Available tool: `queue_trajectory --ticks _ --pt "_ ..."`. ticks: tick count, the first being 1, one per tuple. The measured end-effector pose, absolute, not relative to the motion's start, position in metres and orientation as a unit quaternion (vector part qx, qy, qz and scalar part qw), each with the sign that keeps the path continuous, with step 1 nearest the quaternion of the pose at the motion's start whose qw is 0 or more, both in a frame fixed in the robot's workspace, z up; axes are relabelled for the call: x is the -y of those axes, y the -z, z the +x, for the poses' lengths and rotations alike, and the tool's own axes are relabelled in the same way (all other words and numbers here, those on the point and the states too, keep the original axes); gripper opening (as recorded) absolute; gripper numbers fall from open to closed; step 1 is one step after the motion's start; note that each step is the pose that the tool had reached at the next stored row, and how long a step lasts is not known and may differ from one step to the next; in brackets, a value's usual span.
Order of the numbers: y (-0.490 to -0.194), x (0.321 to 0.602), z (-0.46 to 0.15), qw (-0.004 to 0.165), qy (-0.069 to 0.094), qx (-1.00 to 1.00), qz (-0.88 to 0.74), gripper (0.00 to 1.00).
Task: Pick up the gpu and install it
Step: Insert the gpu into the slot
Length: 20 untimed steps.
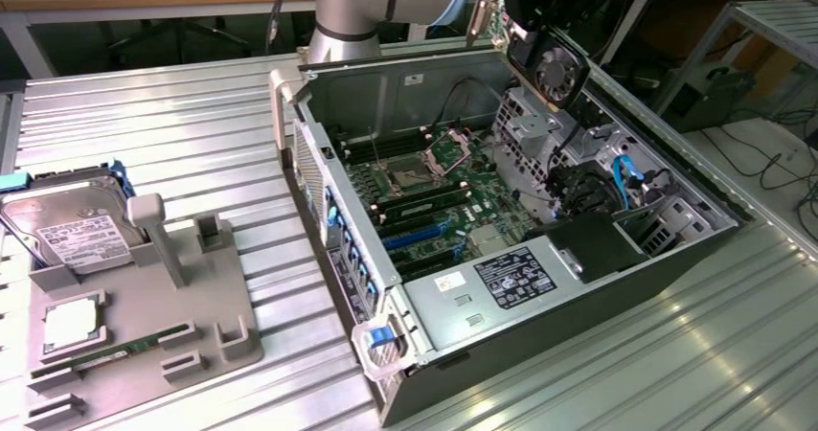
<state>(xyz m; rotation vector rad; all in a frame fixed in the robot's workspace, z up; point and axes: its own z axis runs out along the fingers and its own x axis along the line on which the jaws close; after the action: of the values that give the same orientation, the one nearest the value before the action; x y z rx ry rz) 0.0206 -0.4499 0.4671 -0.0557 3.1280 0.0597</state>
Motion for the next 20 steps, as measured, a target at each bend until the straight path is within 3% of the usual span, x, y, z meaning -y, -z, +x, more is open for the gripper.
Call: queue_trajectory --ticks 20 --pt "-0.4672 0.45 0.0203 0.005 -0.019 -0.996 -0.087 0.27"
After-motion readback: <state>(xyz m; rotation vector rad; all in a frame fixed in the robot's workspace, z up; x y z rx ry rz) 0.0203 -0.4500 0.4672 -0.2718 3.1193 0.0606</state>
